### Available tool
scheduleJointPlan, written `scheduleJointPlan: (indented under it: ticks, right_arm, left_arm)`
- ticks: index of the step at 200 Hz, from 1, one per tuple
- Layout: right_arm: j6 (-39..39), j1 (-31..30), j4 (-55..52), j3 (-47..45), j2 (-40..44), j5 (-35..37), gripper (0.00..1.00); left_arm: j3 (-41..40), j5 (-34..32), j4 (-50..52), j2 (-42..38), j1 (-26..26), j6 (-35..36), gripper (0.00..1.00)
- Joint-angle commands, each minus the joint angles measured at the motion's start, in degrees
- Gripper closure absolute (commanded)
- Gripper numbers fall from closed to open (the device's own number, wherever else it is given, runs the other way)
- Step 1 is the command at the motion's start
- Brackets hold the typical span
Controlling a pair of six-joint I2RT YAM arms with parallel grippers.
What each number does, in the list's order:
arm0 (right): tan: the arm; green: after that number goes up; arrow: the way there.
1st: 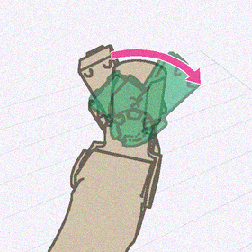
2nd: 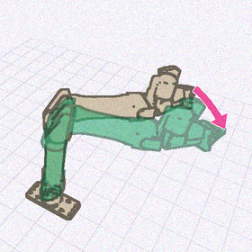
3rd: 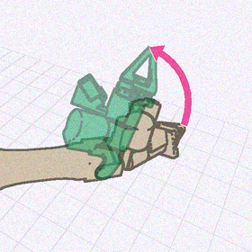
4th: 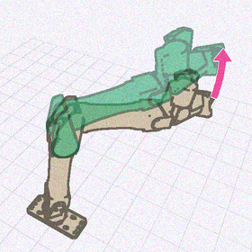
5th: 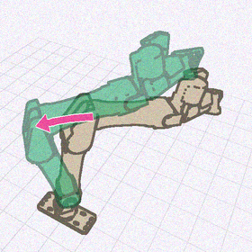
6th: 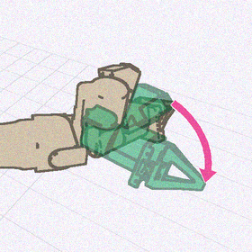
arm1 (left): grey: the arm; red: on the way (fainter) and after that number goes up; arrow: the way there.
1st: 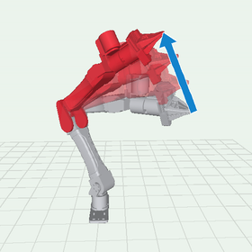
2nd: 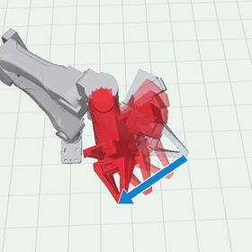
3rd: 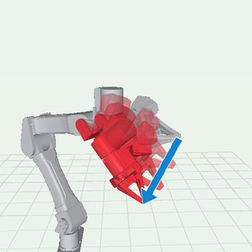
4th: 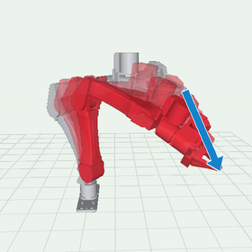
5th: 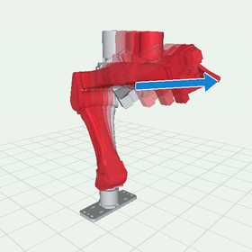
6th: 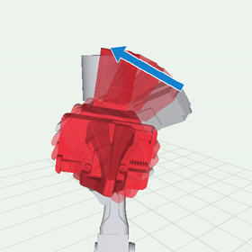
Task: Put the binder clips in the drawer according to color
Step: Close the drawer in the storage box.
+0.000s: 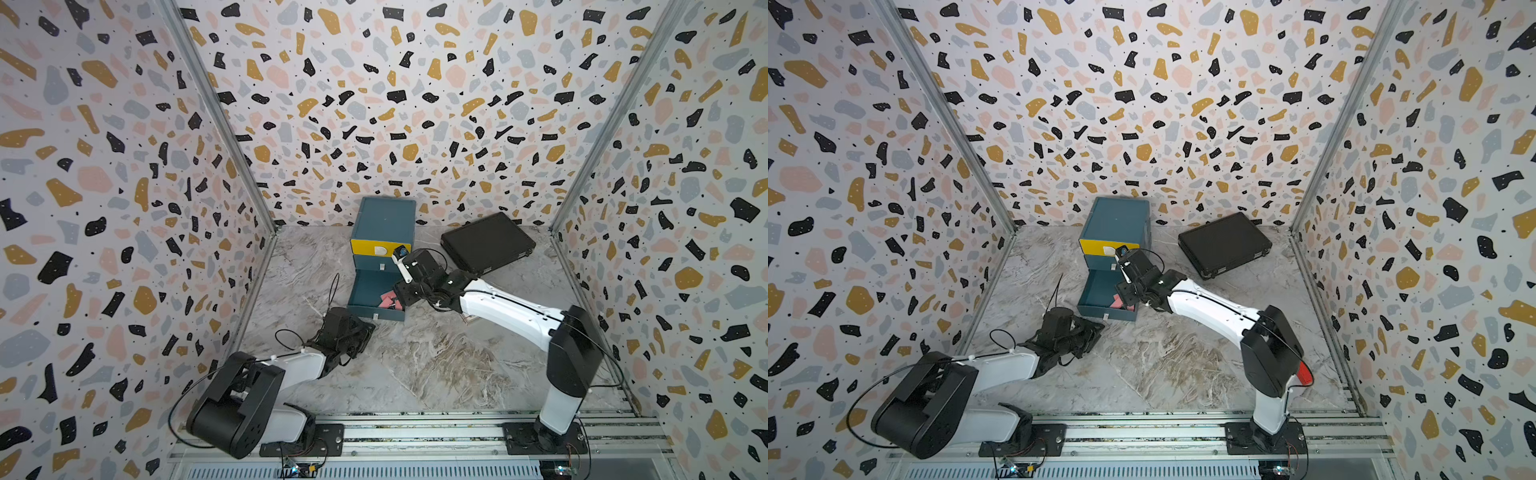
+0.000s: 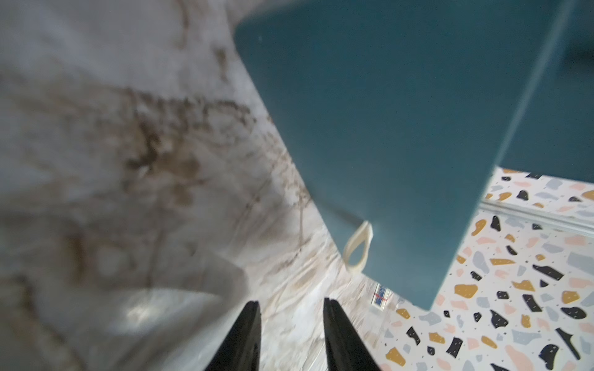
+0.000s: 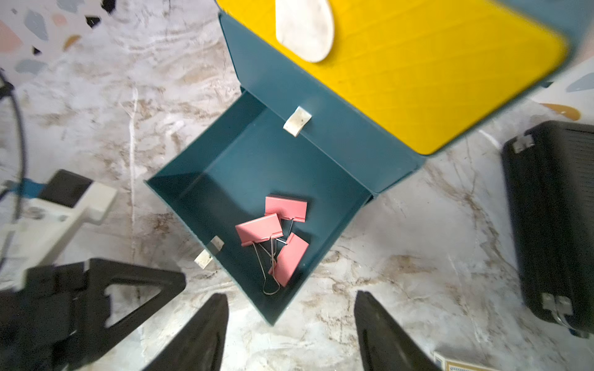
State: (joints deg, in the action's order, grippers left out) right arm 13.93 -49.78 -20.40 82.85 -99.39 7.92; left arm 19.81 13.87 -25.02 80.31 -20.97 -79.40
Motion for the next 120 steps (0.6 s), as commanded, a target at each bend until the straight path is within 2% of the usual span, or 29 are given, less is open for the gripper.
scheduleJointPlan:
  ticks: [1, 53, 120]
  right_arm:
    - [3.48, 0.22, 0.32, -5.85, 5.67, -1.62, 0.34]
    - [7.28, 0.3, 0.36, -16.96, 16.15, -3.48, 0.34]
    - [10.06, 0.32, -1.48, -25.16, 24.18, -3.34, 0.35]
  left_arm:
    - [1.69, -1.43, -13.67, 5.1, 0.78, -3.76, 0.66]
    - [4.11, -2.16, -31.17, 18.17, 1.24, -9.15, 0.76]
    - [13.54, -3.32, -28.97, 25.18, 1.45, -8.65, 0.76]
